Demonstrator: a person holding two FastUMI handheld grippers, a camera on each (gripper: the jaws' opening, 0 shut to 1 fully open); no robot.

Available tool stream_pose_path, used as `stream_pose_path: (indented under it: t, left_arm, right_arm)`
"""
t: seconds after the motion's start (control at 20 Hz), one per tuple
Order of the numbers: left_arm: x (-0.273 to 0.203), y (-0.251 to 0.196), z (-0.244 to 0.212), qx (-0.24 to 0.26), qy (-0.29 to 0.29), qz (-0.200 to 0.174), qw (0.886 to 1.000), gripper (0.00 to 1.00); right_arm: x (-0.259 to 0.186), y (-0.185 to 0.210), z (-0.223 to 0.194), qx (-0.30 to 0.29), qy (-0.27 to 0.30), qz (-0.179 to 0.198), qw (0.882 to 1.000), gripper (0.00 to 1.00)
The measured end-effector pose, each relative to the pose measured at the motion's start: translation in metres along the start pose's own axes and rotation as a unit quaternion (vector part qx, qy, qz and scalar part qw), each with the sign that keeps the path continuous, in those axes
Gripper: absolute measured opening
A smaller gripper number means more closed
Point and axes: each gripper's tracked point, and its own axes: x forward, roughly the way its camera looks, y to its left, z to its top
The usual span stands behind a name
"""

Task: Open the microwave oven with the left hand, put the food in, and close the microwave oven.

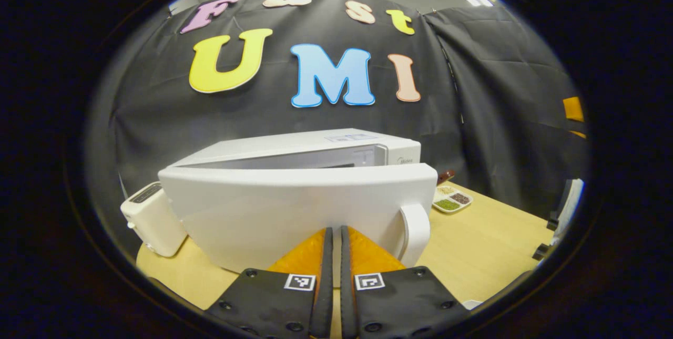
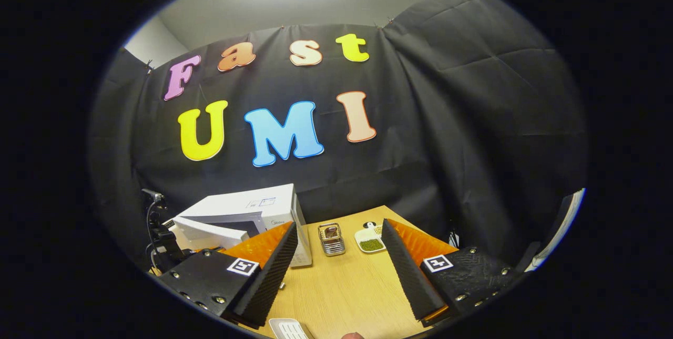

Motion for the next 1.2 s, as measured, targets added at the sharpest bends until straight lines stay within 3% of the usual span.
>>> stream_pose_path:
  t: [0.45, 1.0, 1.1, 1.15, 1.2]
  left_arm:
    - [0.053, 0.01, 0.013, -0.019, -0.002, -0.003, 1.0, 0.12]
    - [0.068, 0.017, 0.023, -0.044, -0.015, 0.013, 0.999, 0.09]
    - [0.079, 0.022, 0.023, -0.032, -0.01, 0.034, 0.999, 0.12]
    - [0.088, 0.009, 0.015, -0.056, -0.001, 0.01, 0.998, 0.07]
    - [0.086, 0.003, 0.02, -0.067, 0.001, 0.014, 0.998, 0.12]
  right_arm:
    - [0.007, -0.005, -0.008, -0.005, 0.011, -0.034, 0.999, 0.98]
    - [0.017, -0.006, -0.013, -0.023, 0.022, -0.029, 0.999, 0.98]
    - [0.018, -0.002, -0.014, -0.024, 0.025, -0.021, 0.999, 0.98]
    - [0.017, -0.001, -0.018, -0.025, 0.028, -0.017, 0.999, 0.98]
    - [0.017, 0.001, -0.02, -0.027, 0.031, -0.012, 0.999, 0.98]
